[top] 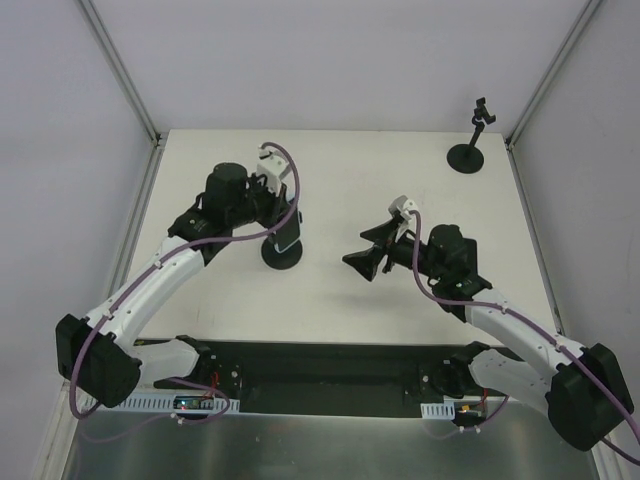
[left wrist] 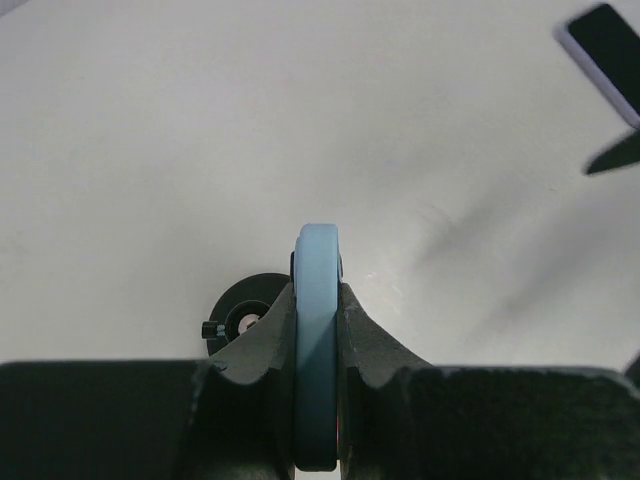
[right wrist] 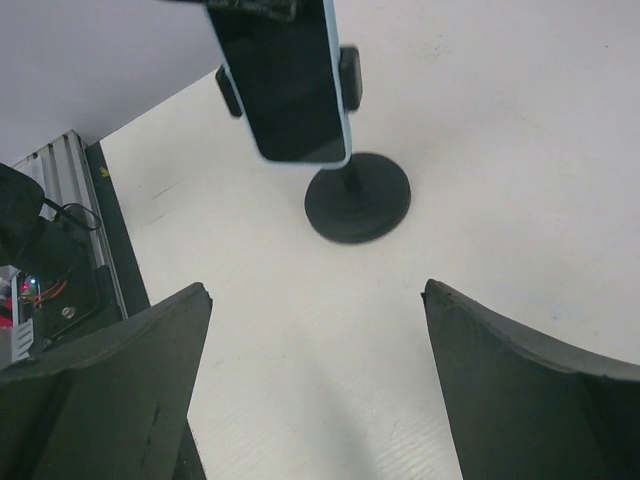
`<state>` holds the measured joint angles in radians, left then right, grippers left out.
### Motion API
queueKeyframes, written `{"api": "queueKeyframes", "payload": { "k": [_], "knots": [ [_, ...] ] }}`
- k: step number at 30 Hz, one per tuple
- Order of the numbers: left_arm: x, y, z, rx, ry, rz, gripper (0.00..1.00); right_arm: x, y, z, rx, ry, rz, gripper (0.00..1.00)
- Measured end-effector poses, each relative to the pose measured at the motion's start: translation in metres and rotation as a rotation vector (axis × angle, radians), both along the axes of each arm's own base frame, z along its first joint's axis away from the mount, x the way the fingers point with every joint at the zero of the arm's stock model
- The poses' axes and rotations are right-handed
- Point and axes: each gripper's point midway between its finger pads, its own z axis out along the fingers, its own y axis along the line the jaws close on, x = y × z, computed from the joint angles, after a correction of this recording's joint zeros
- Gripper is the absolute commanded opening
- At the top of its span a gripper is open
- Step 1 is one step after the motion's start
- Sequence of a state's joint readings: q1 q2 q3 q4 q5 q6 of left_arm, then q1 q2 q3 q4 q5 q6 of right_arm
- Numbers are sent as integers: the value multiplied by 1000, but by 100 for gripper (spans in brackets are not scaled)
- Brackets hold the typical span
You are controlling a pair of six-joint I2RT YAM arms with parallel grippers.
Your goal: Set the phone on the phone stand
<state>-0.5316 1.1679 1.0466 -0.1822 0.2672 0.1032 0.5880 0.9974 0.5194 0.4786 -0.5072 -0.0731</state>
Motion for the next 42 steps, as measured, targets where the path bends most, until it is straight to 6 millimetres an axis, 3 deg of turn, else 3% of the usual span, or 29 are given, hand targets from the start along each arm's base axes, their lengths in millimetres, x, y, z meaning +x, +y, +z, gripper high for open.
{"api": "queueKeyframes", "payload": {
  "k": [9, 13, 19, 23, 29, 39, 42],
  "knots": [
    [107, 120, 4, 91, -61, 447, 0, 12, -9, -9, 6, 57, -59, 89],
    [151, 189, 6, 48, -74, 612, 0, 15, -11, -14, 8, 89, -70, 89],
    [191, 277, 9, 29, -100, 716, 0, 14, -10, -7, 44, 98, -55, 89],
    [205, 322, 13, -50, -84, 702, 0, 12, -7, -2, 64, 94, -38, 89],
    [207, 354, 16, -154, -37, 623, 0, 9, -5, 1, 78, 93, -14, 89],
    [200, 357, 15, -242, -1, 597, 0, 7, -3, -3, 80, 109, 3, 88],
    [201, 357, 13, -245, -6, 598, 16, 8, -2, -3, 79, 112, 4, 88]
  ]
}}
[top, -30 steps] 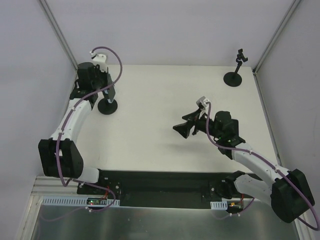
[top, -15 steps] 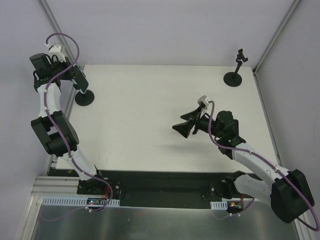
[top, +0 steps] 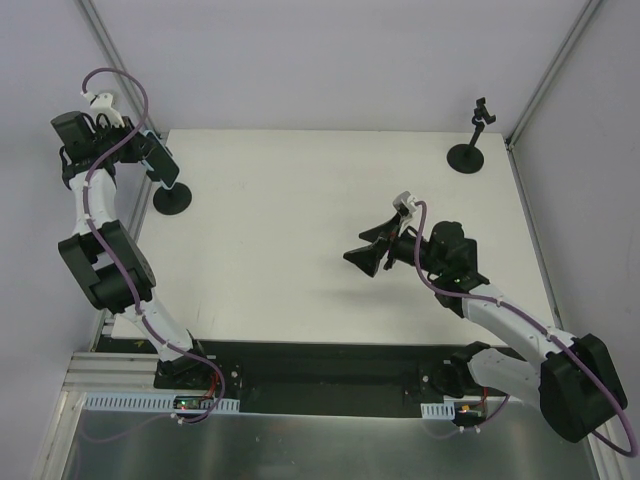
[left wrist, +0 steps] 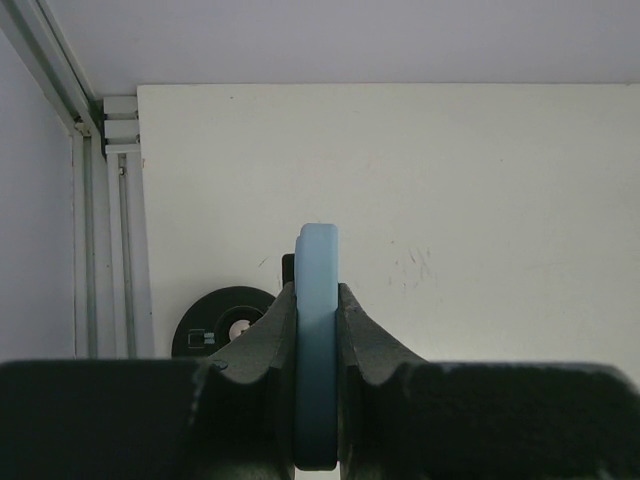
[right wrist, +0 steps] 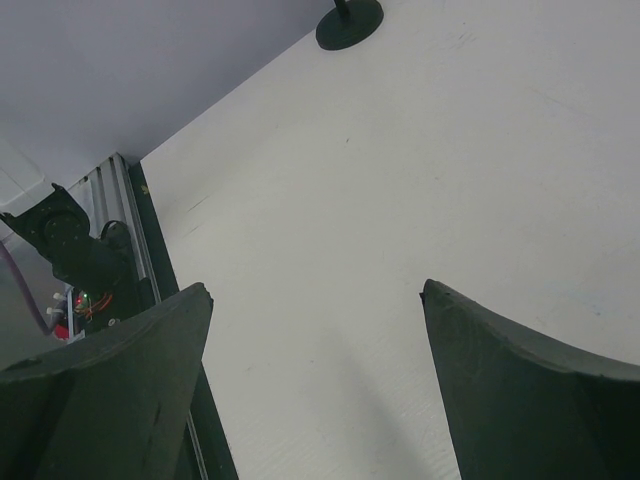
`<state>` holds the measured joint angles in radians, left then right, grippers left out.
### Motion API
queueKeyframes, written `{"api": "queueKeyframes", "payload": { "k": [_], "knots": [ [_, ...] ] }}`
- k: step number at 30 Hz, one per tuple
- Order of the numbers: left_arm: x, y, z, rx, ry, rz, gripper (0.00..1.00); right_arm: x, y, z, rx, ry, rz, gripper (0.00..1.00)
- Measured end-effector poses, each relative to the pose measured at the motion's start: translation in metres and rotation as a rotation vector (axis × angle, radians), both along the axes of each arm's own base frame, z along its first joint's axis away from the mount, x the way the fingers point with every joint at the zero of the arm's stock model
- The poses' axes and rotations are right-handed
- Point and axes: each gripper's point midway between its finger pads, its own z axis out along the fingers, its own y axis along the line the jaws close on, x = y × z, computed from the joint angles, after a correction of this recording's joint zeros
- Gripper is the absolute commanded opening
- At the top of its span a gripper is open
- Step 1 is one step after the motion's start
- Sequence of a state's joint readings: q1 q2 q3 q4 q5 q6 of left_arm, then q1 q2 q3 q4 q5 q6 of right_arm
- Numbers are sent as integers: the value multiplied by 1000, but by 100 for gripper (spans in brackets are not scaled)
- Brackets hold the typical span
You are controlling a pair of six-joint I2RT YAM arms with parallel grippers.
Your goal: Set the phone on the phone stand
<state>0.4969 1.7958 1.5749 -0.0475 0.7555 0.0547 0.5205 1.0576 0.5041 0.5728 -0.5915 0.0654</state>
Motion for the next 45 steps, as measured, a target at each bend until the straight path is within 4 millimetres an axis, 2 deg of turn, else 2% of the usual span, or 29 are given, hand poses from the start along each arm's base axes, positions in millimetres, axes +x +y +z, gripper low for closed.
{"api": "queueKeyframes", "payload": {
  "k": [1, 4, 5, 8, 9, 15, 19, 20, 22, 23, 25, 27, 28, 30, 32, 34, 35, 37, 38, 40, 41, 43, 45],
  "knots": [
    [1, 0, 0, -1, -4, 1, 22, 0, 0, 0, 0, 0, 0, 88],
    [3, 1, 4, -2, -18, 4, 73, 0, 1, 0, 1, 0, 2, 88],
    [4, 1, 6, 3, -31, 5, 81, 0, 1, -1, 1, 2, 4, 88],
    [7, 3, 13, 6, -60, 12, 96, 0, 2, -1, 3, -1, 10, 88],
    [8, 4, 14, 8, -64, 15, 99, 0, 2, -1, 4, -1, 12, 88],
    [2, 9, 17, 8, -79, 88, 99, -1, 3, 0, 7, -5, 18, 88],
    [-31, 11, 26, -21, -96, 277, 99, 0, 3, 0, 7, -6, 18, 88],
    [-40, 13, 32, -21, -104, 336, 99, 0, 3, -1, 6, -4, 18, 88],
    [-63, 11, 56, -5, -155, 469, 97, 1, 4, -3, 3, 1, 18, 88],
    [-74, 5, 74, 11, -199, 515, 97, 1, 4, -4, 1, 5, 18, 88],
    [-92, -22, 115, 26, -308, 532, 93, 2, 4, -8, -4, 14, 18, 88],
    [-108, -61, 152, 8, -415, 459, 92, 3, 5, -10, -7, 20, 18, 88],
    [-112, -82, 164, -15, -448, 404, 91, 3, 5, -10, -8, 21, 17, 88],
    [-116, -118, 174, -57, -471, 296, 89, 4, 4, -11, -10, 21, 10, 88],
    [-109, -156, 160, -105, -420, 181, 89, 8, 2, -12, -16, 19, -14, 88],
    [-95, -200, 126, -138, -309, 58, 91, 15, -4, -15, -31, 11, -74, 87],
    [-94, -227, 112, -148, -262, -10, 92, 18, -9, -17, -40, 9, -105, 87],
    [-93, -287, 56, -136, -95, -148, 95, 26, -26, -21, -57, -7, -223, 87],
    [-99, -314, 26, -117, -5, -203, 95, 29, -36, -23, -63, -17, -290, 88],
    [-122, -355, -24, -72, 149, -295, 95, 35, -65, -26, -69, -48, -452, 88],
    [-136, -368, -42, -52, 203, -334, 95, 37, -80, -28, -70, -66, -530, 88],
    [-159, -378, -65, -27, 280, -376, 95, 39, -107, -31, -72, -97, -669, 87],
    [-173, -384, -73, -13, 313, -402, 95, 43, -135, -38, -91, -110, -811, 88]
  ]
}}
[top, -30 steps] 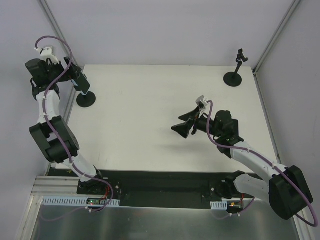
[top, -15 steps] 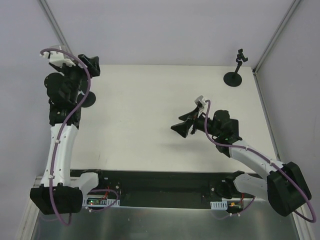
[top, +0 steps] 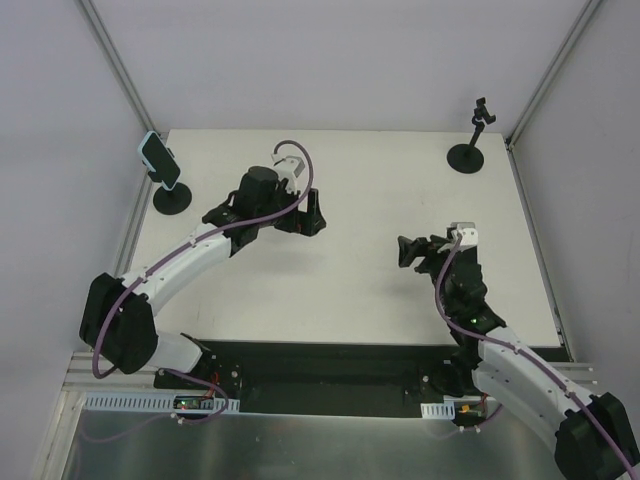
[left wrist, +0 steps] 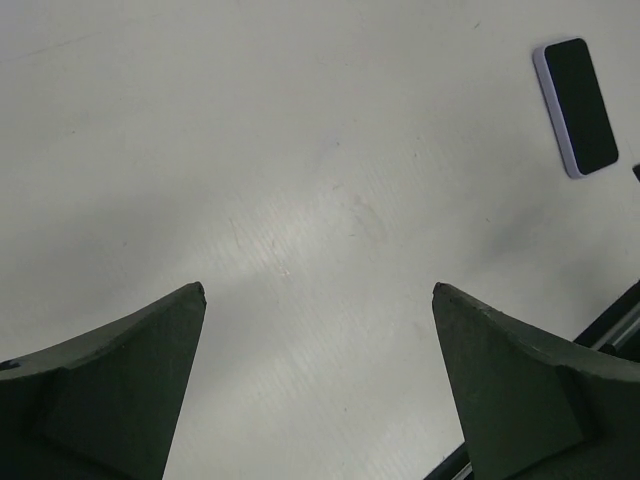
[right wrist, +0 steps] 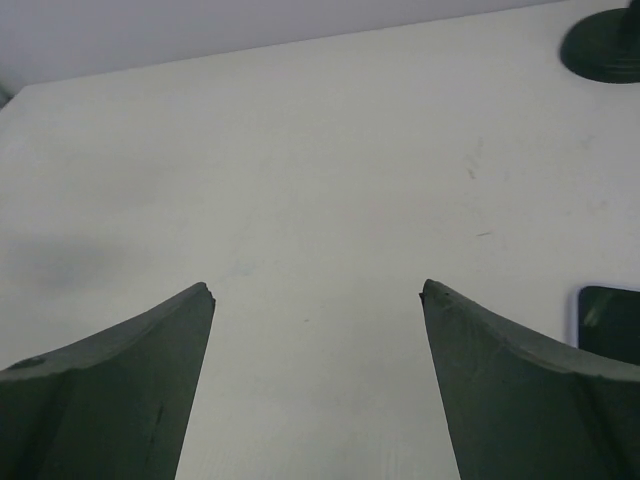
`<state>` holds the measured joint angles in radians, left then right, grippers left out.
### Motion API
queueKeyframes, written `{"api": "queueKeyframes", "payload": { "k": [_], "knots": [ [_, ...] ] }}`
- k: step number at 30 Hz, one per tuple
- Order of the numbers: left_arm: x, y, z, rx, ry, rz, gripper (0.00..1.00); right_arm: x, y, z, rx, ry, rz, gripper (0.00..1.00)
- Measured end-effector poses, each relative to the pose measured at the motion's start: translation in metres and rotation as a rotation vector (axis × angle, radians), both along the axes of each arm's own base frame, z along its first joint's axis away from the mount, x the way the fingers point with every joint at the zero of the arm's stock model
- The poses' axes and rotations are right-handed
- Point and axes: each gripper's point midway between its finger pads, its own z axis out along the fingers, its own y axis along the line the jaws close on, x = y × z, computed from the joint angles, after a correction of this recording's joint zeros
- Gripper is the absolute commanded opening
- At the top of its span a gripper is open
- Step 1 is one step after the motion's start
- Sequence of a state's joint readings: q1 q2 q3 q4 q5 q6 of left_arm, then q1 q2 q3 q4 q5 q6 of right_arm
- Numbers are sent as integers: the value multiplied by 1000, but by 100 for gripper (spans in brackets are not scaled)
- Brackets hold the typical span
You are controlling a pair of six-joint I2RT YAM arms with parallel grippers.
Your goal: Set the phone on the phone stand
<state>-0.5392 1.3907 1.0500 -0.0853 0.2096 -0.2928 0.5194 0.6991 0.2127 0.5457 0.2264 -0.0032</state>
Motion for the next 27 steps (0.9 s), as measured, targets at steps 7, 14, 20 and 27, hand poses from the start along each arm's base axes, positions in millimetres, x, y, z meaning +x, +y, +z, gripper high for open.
{"api": "queueKeyframes", "payload": {
  "k": [7, 14, 20, 27],
  "knots": [
    [-37, -36, 17, -63, 1, -146, 95, 30, -36, -15, -123, 151, -225, 91],
    [-56, -52, 10, -114, 98, -222, 98, 128, -60, 79, 37, 247, -315, 91],
    [-59, -53, 19, -139, 92, -223, 97, 196, -141, 88, 358, 294, -472, 92],
    [-63, -53, 26, -158, 86, -235, 96, 275, -162, 39, 535, 340, -515, 92]
  ]
}}
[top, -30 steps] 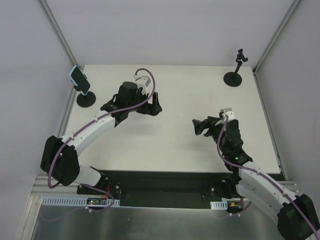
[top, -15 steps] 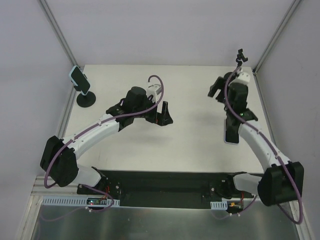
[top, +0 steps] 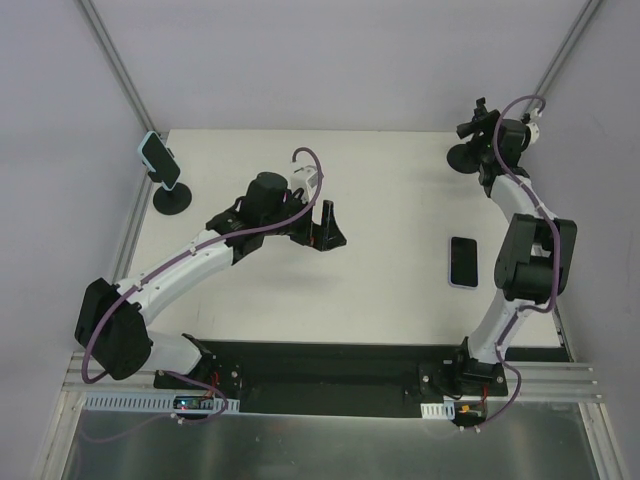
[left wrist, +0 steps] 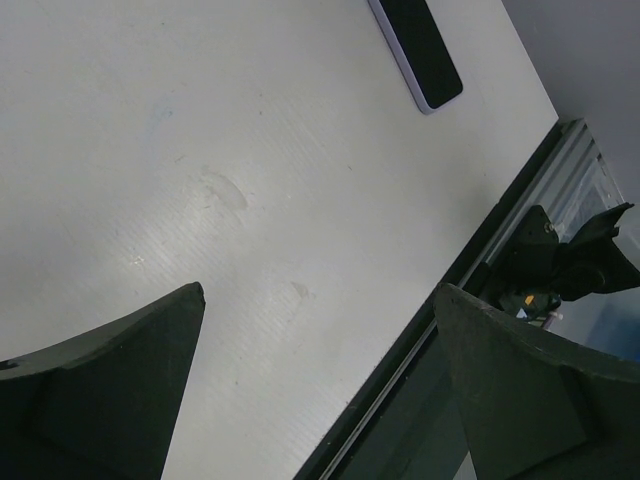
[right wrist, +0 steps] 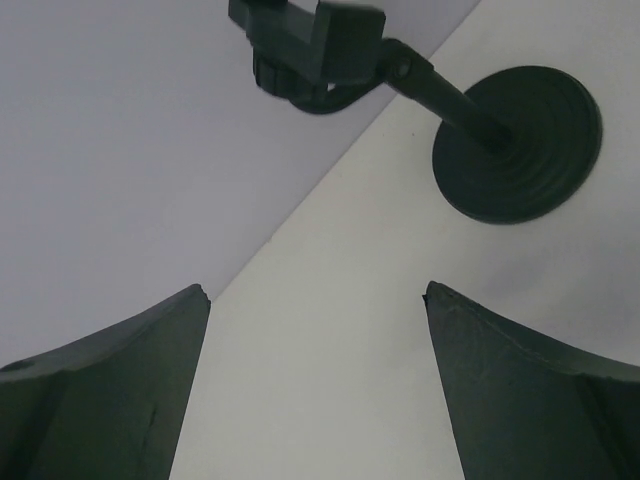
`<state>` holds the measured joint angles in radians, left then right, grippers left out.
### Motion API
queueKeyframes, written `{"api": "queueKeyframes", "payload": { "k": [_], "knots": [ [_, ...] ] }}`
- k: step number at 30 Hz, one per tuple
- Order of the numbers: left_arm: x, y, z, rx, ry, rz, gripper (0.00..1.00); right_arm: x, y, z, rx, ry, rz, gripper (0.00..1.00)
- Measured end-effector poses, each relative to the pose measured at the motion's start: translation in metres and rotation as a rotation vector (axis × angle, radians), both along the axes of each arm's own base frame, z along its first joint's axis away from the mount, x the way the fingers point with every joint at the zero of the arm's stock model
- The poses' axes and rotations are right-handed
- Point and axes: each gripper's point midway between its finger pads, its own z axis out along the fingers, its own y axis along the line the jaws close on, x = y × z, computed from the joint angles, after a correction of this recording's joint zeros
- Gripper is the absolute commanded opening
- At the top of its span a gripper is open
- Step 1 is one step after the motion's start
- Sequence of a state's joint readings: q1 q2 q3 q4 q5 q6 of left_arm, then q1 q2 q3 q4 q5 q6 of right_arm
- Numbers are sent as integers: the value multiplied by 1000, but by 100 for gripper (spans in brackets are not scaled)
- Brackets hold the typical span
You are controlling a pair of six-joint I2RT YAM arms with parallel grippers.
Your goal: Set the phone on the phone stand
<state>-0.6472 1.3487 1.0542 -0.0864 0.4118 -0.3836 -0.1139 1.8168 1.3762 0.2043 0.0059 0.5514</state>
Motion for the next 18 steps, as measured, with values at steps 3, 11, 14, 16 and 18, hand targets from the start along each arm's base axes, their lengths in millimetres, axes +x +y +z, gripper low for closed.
{"api": "queueKeyframes", "payload": {
  "k": [3, 11, 14, 16, 18],
  "knots": [
    [0, 0, 1, -1, -2, 0, 96, 33, -7, -8, 56, -38, -17, 88],
    [-1, 1, 4, -5, -10, 0, 92, 73, -28, -9, 115, -88, -90, 84],
    [-1, 1, 4, -5, -10, 0, 92, 82, -36, 1, 106, -113, -111, 84],
    [-1, 1, 4, -5, -10, 0, 91, 84, -41, 9, 98, -128, -130, 83],
    [-1, 1, 4, -5, -10, 0, 91, 87, -46, 16, 94, -138, -143, 81]
  ]
}}
